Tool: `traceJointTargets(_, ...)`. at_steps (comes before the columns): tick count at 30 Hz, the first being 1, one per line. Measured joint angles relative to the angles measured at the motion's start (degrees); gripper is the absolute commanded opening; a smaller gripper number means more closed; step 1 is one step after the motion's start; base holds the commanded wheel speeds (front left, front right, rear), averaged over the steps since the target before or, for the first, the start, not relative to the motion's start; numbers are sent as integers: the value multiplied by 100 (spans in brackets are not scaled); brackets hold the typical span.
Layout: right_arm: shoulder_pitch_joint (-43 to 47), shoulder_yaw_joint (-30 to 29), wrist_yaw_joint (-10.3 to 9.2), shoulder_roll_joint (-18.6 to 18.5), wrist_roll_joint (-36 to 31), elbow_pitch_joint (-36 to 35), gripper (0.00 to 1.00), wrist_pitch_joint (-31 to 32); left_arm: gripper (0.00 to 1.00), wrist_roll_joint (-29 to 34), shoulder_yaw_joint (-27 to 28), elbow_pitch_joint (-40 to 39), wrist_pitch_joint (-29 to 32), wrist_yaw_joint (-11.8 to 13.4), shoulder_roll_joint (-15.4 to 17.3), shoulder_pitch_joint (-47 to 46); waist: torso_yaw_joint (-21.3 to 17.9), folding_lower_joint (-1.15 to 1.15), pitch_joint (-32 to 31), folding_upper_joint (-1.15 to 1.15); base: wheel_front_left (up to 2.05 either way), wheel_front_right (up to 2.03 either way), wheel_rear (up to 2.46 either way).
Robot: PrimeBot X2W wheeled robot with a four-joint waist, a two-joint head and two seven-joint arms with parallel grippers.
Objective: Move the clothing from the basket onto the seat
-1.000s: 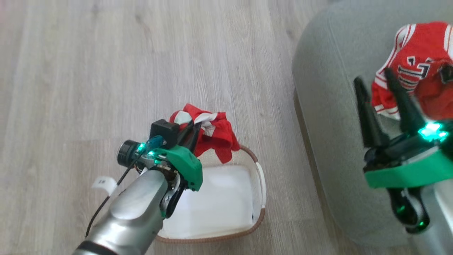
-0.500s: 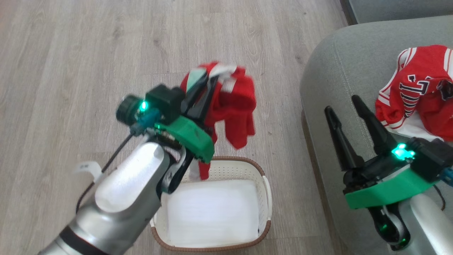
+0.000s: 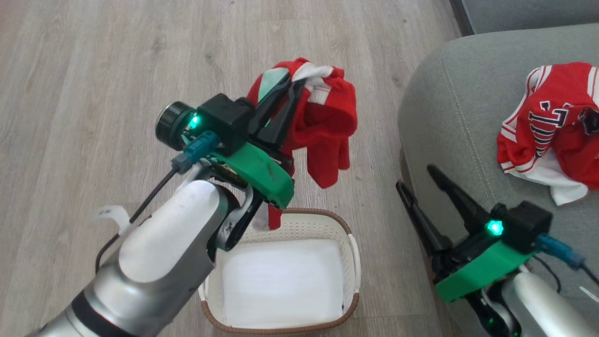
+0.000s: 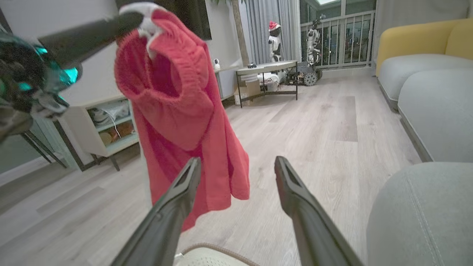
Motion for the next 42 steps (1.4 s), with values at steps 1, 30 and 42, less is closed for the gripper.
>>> traceJointTargets(1,-15,65,0,-25,7,116,100,1,0,0,-15,-25,2,-2,0,0,6,0,-7,0,0,0,0)
traceJointTargets(30,-2070,1567,0,219,-163,2662,100,1,0,24,-844,-435,226,-314,-407,14,769,0,-190,0,0,0,0)
traceJointTargets(42,-2105,1339,0,311,-58,2633,0,1,0,-70,-843,-396,219,-257,-391,45,777,0,-179,0,0,0,0)
